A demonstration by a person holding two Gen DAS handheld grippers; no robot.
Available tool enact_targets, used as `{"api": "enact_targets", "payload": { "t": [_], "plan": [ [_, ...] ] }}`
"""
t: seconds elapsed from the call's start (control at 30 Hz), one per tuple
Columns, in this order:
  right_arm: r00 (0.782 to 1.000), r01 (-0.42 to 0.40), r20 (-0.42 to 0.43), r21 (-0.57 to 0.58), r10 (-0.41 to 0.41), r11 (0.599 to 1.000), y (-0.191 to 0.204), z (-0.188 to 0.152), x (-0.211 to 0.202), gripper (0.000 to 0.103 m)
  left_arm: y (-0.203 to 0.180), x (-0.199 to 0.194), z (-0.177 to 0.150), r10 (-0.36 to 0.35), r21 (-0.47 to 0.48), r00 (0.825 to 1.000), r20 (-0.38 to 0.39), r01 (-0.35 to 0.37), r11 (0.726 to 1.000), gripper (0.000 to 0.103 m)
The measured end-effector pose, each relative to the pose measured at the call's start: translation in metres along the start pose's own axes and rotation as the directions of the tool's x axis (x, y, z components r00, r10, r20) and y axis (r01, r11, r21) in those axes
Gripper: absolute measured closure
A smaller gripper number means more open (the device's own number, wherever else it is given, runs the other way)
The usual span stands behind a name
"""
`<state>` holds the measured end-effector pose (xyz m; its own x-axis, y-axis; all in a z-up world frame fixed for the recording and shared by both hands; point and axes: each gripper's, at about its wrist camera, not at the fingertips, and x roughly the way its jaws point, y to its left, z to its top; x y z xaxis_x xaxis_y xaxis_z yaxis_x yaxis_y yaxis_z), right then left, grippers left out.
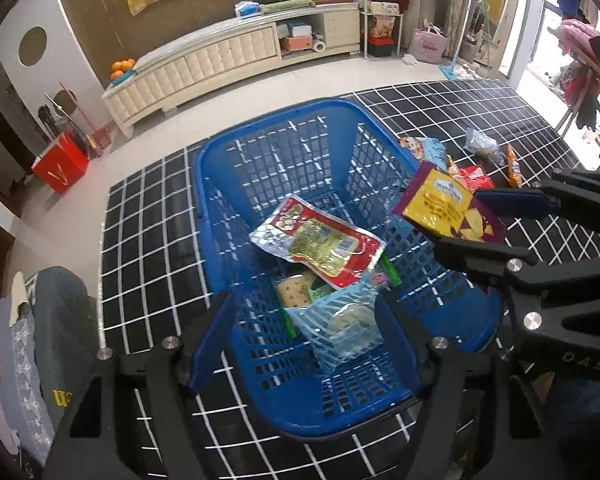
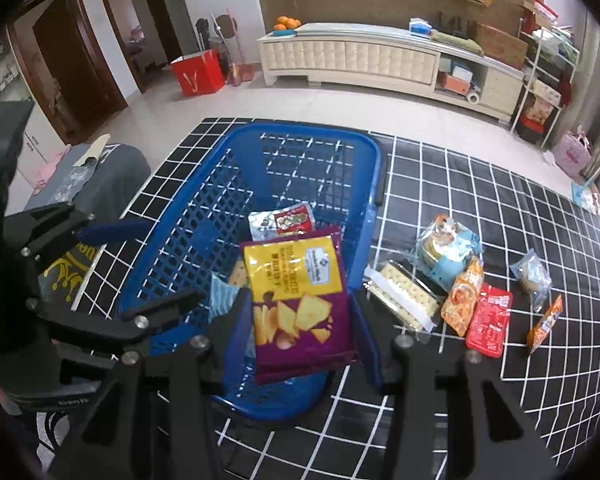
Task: Organize snacks
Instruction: 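Carry both bags over the blue basket and release them inside, then withdraw both open tools from the basket toward the remaining snacks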
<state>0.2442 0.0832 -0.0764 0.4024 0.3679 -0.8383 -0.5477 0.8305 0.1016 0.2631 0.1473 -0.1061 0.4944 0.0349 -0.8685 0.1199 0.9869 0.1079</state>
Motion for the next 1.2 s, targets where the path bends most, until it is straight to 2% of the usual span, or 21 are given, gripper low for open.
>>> {"api": "enact_targets", "payload": {
  "t": [0.2, 0.27, 0.4, 0.57, 0.7, 0.83, 1.1, 1.2],
  "plan": [
    [0.998, -0.053, -0.038, 0.004, 0.053, 0.999, 0.001, -0.004, 0.01, 0.049, 0.008, -0.004, -0.002, 0.006, -0.031, 1.0, -0.002, -0.006, 1.0, 0.033],
    [0.997, -0.066, -0.041, 0.007, 0.067, 0.998, 0.001, -0.005, 0.01, 0.045, 0.008, -0.006, -0.003, 0.018, -0.031, 1.0, 0.0, -0.018, 0.999, 0.033],
    [0.997, -0.073, -0.037, 0.012, 0.074, 0.997, -0.004, -0.008, 0.008, 0.023, 0.008, -0.007, -0.007, 0.025, -0.047, 1.0, -0.003, -0.026, 0.999, 0.033],
    [0.998, -0.063, -0.007, 0.013, 0.063, 0.998, -0.011, -0.011, -0.01, 0.021, 0.001, -0.015, -0.006, -0.001, -0.062, 1.0, 0.0, 0.001, 0.998, 0.033],
    [0.999, -0.038, 0.022, 0.026, 0.037, 0.999, -0.024, -0.016, -0.03, 0.021, -0.016, -0.027, 0.001, 0.013, -0.058, 1.0, 0.024, -0.012, 0.998, 0.033],
    [0.999, -0.002, 0.038, 0.052, 0.0, 0.999, -0.044, -0.022, -0.049, 0.02, -0.036, -0.041, 0.011, -0.023, -0.044, 0.998, 0.053, 0.025, 0.999, 0.033],
    [0.993, 0.066, 0.084, 0.135, -0.078, 0.989, -0.098, -0.042, -0.099, 0.02, -0.103, -0.06, 0.04, -0.069, 0.053, 0.993, 0.093, 0.064, 0.997, 0.033],
    [0.991, 0.086, 0.092, 0.163, -0.102, 0.983, -0.118, -0.051, -0.112, 0.02, -0.128, -0.058, 0.05, -0.064, 0.082, 0.993, 0.101, 0.055, 0.995, 0.029]
  ]
}}
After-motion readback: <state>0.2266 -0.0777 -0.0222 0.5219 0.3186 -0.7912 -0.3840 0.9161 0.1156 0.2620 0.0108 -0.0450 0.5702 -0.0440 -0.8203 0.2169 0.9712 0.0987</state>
